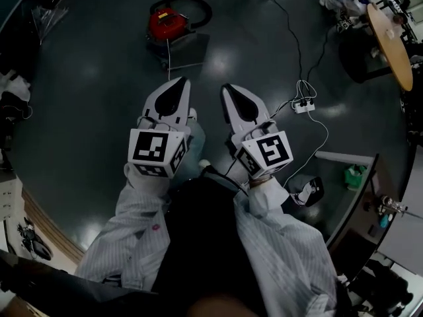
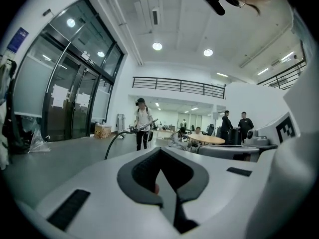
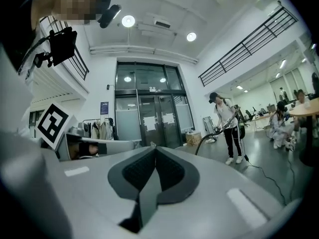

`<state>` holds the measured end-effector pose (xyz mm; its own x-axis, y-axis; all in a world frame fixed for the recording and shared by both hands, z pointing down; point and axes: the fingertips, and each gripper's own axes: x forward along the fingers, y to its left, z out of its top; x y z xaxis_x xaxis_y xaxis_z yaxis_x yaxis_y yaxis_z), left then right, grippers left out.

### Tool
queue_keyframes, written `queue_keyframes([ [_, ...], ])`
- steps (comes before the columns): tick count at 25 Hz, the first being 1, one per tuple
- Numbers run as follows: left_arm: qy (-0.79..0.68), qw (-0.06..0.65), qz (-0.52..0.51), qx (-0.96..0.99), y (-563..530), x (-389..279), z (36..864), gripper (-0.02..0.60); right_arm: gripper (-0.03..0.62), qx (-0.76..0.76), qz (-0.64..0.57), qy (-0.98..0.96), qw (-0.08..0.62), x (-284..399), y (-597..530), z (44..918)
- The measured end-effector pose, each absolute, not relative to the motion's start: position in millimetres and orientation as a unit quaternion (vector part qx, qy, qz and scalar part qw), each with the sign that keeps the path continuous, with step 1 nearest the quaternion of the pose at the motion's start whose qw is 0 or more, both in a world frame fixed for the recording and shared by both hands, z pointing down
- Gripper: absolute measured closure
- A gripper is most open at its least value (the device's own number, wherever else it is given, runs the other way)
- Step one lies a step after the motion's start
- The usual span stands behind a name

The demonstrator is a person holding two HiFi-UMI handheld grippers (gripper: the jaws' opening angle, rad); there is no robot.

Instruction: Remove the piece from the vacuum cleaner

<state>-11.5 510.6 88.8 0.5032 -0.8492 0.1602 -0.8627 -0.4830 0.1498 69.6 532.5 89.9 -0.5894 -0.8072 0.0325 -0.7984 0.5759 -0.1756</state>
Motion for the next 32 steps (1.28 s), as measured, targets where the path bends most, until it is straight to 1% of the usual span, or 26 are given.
queue_keyframes([
  [8, -0.5, 0.096, 0.034, 0.86, 349, -23, 89, 0.578, 0.592, -0.433, -0.071, 0.898, 0.024, 49, 370, 85],
  [11, -0.491, 0.105, 0.044, 0.863, 293, -26, 97, 0.578, 0.592, -0.437, -0.074, 0.896, 0.019, 45, 314, 86],
  [16, -0.494, 0.14, 0.075, 0.855, 213, -32, 137, 0.578, 0.592, -0.433, -0.113, 0.894, -0.008, 51, 232, 127],
  [24, -0.51, 0.197, 0.143, 0.825, 83, -31, 247, 0.578, 0.592, -0.37, -0.169, 0.907, -0.105, 57, 87, 245],
  [29, -0.524, 0.234, 0.182, 0.798, 3, -41, 339, 0.578, 0.589, -0.278, -0.19, 0.922, -0.19, 42, 11, 343],
  [32, -0.524, 0.245, 0.212, 0.787, -35, -56, 401, 0.578, 0.569, -0.223, -0.191, 0.924, -0.247, 27, -23, 415],
])
